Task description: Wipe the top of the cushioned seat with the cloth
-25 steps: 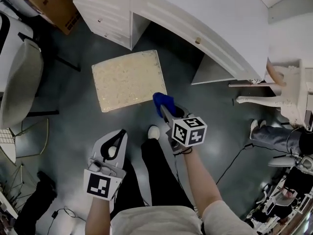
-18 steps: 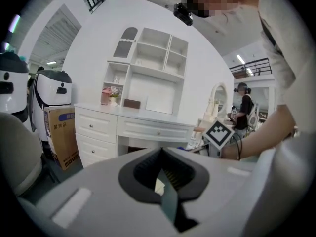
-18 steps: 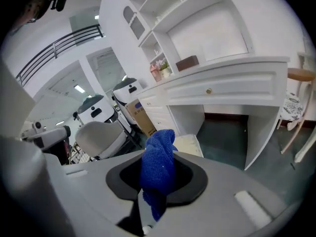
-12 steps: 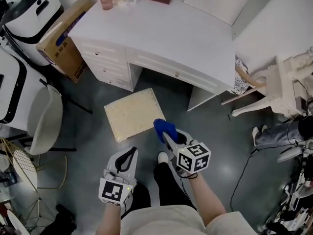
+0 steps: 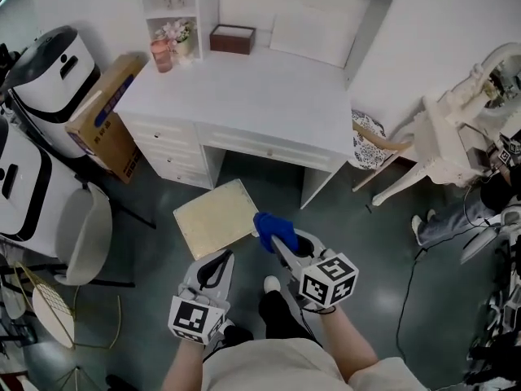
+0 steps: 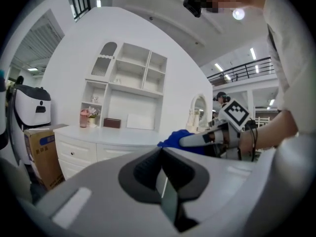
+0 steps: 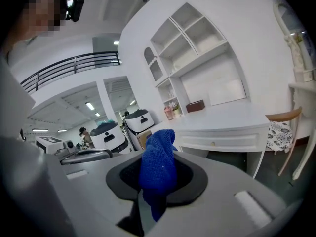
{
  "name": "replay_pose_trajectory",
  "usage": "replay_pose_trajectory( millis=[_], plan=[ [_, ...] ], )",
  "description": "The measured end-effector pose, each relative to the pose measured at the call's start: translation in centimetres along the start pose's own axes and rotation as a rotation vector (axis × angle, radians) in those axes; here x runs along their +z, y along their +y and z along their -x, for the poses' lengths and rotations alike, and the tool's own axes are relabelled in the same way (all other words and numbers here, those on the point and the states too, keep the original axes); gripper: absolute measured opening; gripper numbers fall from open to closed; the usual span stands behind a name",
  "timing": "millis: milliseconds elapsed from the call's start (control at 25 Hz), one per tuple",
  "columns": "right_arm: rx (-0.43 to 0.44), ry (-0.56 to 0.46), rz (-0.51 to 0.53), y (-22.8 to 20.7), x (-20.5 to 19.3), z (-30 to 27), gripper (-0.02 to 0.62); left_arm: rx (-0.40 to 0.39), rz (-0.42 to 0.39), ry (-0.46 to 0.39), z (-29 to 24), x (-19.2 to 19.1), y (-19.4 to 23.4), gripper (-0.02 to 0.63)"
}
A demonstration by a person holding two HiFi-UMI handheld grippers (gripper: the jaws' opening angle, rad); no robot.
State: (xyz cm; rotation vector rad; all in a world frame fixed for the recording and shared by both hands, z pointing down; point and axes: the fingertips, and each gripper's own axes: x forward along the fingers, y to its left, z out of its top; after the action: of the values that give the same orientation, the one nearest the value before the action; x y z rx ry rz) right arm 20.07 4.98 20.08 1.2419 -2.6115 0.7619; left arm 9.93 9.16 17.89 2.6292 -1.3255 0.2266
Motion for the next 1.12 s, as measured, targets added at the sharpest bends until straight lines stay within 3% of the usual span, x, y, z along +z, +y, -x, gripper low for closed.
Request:
replay_pose_trajectory(
  millis=[480, 1120],
  plan=[
    [0.011, -0.168, 0.098, 6.2, 4.3, 7.9, 0.078, -0.054, -0.088, -0.103, 3.2, 5.6, -3.7, 0.0],
    [0.027, -0.252, 0.108, 8.7, 4.9, 8.8, 0.092, -0.019, -0.104, -0.135, 6.1, 6.8, -2.6, 0.0]
  ],
)
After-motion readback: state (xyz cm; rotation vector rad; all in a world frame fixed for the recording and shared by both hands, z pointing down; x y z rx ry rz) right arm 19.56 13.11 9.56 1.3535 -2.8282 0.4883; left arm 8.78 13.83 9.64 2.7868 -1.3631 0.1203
